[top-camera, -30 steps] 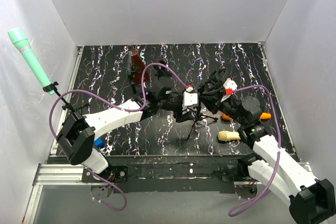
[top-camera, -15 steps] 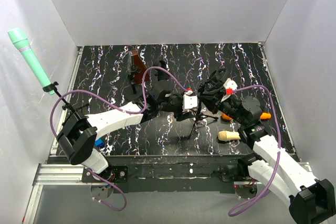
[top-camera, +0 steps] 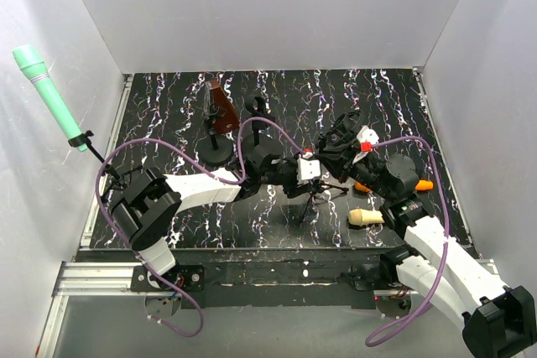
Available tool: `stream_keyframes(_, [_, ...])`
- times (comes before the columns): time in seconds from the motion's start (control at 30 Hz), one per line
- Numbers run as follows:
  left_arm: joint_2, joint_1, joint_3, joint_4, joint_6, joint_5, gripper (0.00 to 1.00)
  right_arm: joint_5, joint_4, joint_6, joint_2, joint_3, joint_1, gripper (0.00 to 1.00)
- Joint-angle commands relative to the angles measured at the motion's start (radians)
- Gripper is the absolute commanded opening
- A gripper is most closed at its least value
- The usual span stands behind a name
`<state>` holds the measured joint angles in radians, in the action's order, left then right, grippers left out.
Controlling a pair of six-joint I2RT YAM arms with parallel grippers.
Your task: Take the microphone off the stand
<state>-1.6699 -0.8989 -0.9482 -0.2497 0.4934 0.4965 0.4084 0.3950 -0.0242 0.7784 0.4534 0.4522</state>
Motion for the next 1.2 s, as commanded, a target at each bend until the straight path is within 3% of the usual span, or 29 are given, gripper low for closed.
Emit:
stream_keyframes(0.0, [0.005, -0.018, 0.037, -0.006, -0.024, -0.041, 0.56, -0.037, -0.271, -0.006, 0.036, -0.07, -0.001, 0.01])
stream_keyframes(0.13, [0.082, -0.018, 0.052, -0.046, -0.078, -0.154, 0.57, -0.039, -0.274, -0.011, 0.039, -0.068, -0.001, 0.01])
stream_keyframes(0.43, [0.16, -0.018, 0.031, -0.02, -0.073, -0.197, 0.53, -0.039, -0.274, -0.01, 0.036, -0.068, -0.001, 0.01])
stream_keyframes(0.7, [0.15, -0.018, 0.025, -0.033, -0.026, -0.138, 0.42, -0.029, -0.268, -0.006, 0.047, -0.065, -0.001, 0.01])
stream_keyframes(1.0, [0.114, -0.018, 0.003, -0.051, -0.024, -0.102, 0.35, -0.023, -0.266, -0.005, 0.053, -0.064, -0.001, 0.01])
stream_keyframes(1.17, [0.098, -0.02, -0.026, -0.023, -0.032, -0.064, 0.22, -0.022, -0.266, -0.005, 0.056, -0.061, -0.001, 0.01])
